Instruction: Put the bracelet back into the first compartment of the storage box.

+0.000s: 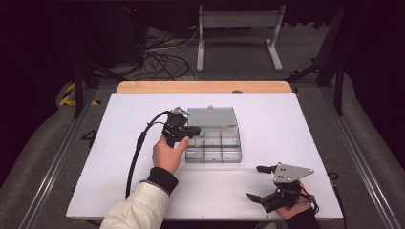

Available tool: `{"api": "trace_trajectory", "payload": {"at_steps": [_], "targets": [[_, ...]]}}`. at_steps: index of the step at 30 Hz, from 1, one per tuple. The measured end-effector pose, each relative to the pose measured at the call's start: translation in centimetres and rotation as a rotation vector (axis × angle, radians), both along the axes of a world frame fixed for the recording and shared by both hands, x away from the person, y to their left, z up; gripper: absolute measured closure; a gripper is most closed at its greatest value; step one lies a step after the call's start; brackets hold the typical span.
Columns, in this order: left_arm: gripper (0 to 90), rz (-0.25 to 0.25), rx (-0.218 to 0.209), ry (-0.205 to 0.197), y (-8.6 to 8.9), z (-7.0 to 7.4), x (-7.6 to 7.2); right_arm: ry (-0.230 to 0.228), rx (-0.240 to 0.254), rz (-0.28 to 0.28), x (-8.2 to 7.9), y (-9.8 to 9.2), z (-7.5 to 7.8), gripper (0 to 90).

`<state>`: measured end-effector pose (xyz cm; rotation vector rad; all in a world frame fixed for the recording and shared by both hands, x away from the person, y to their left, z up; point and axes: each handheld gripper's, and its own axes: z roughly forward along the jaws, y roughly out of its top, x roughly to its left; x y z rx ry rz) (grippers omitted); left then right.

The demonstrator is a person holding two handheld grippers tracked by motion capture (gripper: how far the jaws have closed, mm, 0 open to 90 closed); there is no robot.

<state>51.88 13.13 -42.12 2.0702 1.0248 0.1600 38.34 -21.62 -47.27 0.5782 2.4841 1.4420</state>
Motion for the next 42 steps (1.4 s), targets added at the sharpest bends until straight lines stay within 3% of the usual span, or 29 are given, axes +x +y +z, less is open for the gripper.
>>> {"api": "trace_trajectory", "payload": {"at_steps": [5, 10, 15, 19, 31, 42], "targets": [[83.9, 0.020, 0.021, -0.010, 0.1, -0.1, 0.2, 0.001, 0.001, 0.002, 0.0, 0.0, 0.0, 5.3], [48.2, 0.022, 0.007, -0.056, 0.4, 0.1, 0.1, 0.003, 0.004, 0.004, 0.0, 0.0, 0.0, 5.3], [38.4, 0.020, 0.040, -0.108, 0.2, 0.6, -0.5, 0.005, 0.001, 0.000, 0.0, 0.0, 0.0, 5.2], [36.4, 0.010, 0.058, -0.135, 0.2, 0.9, -1.1, 0.006, 0.000, -0.002, 0.0, 0.0, -0.1, 5.2], [32.3, -0.047, 0.041, -0.245, 0.7, 3.6, -4.1, 0.004, 0.001, -0.007, 0.0, 0.0, -0.1, 5.1], [32.3, -0.088, -0.003, -0.282, 1.4, 5.5, -6.7, 0.005, -0.002, -0.007, 0.1, 0.1, -0.1, 5.1]]}}
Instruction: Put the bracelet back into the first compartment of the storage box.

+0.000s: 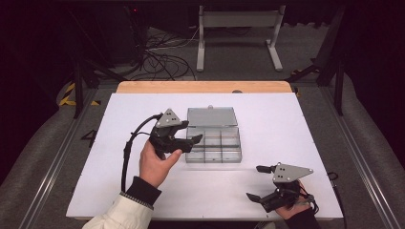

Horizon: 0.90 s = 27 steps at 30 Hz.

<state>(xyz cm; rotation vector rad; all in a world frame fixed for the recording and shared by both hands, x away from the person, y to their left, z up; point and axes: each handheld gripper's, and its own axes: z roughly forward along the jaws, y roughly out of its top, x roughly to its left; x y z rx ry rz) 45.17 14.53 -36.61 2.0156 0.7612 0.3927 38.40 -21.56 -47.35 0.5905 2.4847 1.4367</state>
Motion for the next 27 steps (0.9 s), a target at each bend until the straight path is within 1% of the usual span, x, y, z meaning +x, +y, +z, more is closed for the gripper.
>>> {"api": "trace_trajectory", "payload": {"at_steps": [3, 4, 5, 7, 10, 16, 20, 22, 27], "targets": [[32.2, -0.007, -0.013, 0.008, 0.2, 0.3, -0.6, 0.001, 0.001, 0.002, 0.0, 0.0, 0.0, 5.1], [32.0, -0.008, -0.006, 0.000, 0.3, 0.4, -0.7, 0.001, 0.000, 0.002, 0.0, 0.0, 0.0, 5.1], [32.0, -0.009, -0.008, -0.001, 0.4, 0.5, -0.8, 0.000, 0.000, 0.002, 0.0, 0.0, 0.0, 5.1], [31.8, -0.017, -0.018, 0.009, 0.5, 0.5, -1.0, 0.000, 0.001, 0.002, 0.0, 0.0, 0.0, 5.1], [31.1, -0.023, -0.024, 0.010, 0.7, 0.7, -1.2, 0.000, 0.000, 0.001, 0.0, 0.0, 0.0, 5.1], [29.5, -0.033, -0.024, -0.020, 1.3, 1.2, -2.1, 0.000, -0.002, 0.001, 0.0, 0.0, 0.0, 5.1], [28.6, -0.030, 0.007, -0.060, 1.7, 1.4, -2.9, -0.001, 0.000, 0.000, 0.0, 0.0, 0.0, 5.1], [28.3, -0.037, 0.015, -0.072, 1.9, 1.4, -3.3, 0.000, 0.000, 0.000, 0.0, 0.0, 0.0, 5.1], [27.4, -0.045, 0.007, -0.080, 2.7, 1.5, -4.1, 0.000, -0.003, -0.001, 0.0, 0.1, 0.0, 5.1]]}}
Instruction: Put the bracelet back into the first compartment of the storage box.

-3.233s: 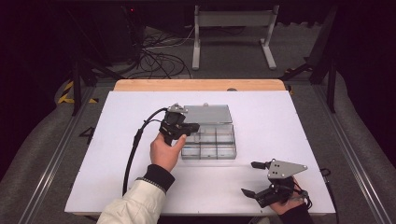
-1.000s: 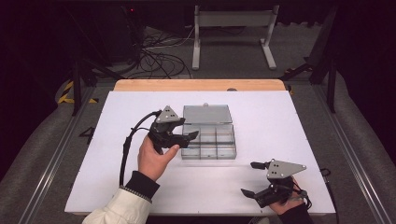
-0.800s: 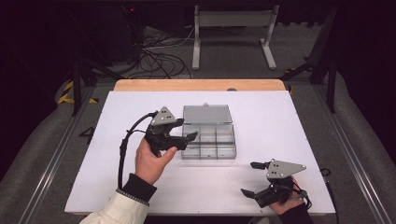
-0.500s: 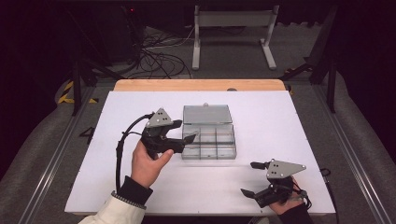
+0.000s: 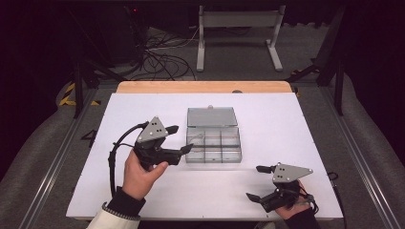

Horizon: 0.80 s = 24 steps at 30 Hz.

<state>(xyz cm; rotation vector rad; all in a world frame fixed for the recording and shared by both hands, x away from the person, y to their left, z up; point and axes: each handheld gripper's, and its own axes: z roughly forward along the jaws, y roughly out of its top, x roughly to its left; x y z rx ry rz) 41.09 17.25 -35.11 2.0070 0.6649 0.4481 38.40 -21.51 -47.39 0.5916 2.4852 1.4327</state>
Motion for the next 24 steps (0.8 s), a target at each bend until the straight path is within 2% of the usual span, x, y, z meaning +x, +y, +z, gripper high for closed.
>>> {"api": "trace_trajectory", "payload": {"at_steps": [4, 9, 11, 18, 22, 24], "targets": [[26.8, -0.004, -0.026, -0.003, 0.8, -0.3, -0.6, 0.001, -0.005, 0.001, 0.0, 0.0, 0.0, 5.1], [23.5, -0.004, -0.030, -0.047, 2.2, -1.3, -1.9, 0.003, -0.002, 0.001, 0.0, 0.0, 0.0, 5.1], [23.4, -0.004, -0.052, -0.052, 2.8, -1.8, -2.4, 0.004, -0.004, 0.001, 0.1, 0.0, -0.1, 5.0], [22.2, 0.002, -0.092, -0.043, 4.8, -3.4, -3.7, 0.009, -0.014, 0.005, 0.1, 0.2, -0.2, 4.9], [23.3, -0.004, -0.093, -0.057, 5.8, -4.5, -4.3, 0.009, -0.010, 0.006, 0.0, 0.2, -0.2, 4.8], [23.5, -0.013, -0.106, -0.049, 6.2, -5.0, -4.5, 0.009, -0.009, 0.005, 0.0, 0.2, -0.2, 4.7]]}}
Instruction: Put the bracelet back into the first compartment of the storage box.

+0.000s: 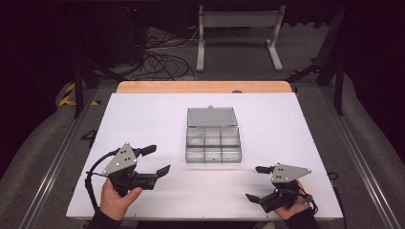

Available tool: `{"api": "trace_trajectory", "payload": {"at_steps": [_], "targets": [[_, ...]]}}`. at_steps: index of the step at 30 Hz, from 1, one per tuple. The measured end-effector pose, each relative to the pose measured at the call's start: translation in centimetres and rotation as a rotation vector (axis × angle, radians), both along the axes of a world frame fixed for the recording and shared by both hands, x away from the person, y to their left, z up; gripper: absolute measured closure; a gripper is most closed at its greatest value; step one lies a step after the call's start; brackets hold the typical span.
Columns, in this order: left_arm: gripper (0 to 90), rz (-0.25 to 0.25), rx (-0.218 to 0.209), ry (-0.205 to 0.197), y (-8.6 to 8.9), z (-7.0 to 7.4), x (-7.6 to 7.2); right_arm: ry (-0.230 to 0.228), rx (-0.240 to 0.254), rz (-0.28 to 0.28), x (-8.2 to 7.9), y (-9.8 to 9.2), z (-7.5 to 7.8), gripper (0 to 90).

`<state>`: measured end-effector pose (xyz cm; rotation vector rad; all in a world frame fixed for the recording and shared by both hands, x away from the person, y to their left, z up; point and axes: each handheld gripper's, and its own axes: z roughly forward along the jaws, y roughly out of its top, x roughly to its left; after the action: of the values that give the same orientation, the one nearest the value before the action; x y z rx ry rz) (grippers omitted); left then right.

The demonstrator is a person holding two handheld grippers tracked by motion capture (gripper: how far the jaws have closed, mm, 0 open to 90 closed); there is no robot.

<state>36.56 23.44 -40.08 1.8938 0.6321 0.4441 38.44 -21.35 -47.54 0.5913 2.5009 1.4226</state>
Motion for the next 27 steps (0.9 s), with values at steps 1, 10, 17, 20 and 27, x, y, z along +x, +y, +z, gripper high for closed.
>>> {"api": "trace_trajectory", "payload": {"at_steps": [1, 10, 17, 20, 27], "targets": [[23.6, -0.001, -0.005, 0.000, 0.2, -0.2, -0.1, 0.000, 0.000, 0.000, 0.0, 0.0, 0.0, 4.7], [23.3, -0.009, 0.015, -0.005, 1.0, -1.9, -1.1, 0.000, 0.002, 0.001, 0.0, 0.0, 0.0, 4.7], [23.1, -0.005, 0.029, 0.012, 1.4, -3.1, -1.3, -0.002, 0.007, 0.008, -0.1, 0.0, 0.0, 4.7], [23.0, 0.003, 0.036, 0.030, 1.4, -3.6, -1.4, -0.002, 0.008, 0.009, -0.1, 0.0, 0.1, 4.7], [23.1, 0.024, 0.048, 0.062, 2.0, -4.8, -1.6, -0.004, 0.010, 0.012, -0.2, -0.1, 0.1, 4.7]]}}
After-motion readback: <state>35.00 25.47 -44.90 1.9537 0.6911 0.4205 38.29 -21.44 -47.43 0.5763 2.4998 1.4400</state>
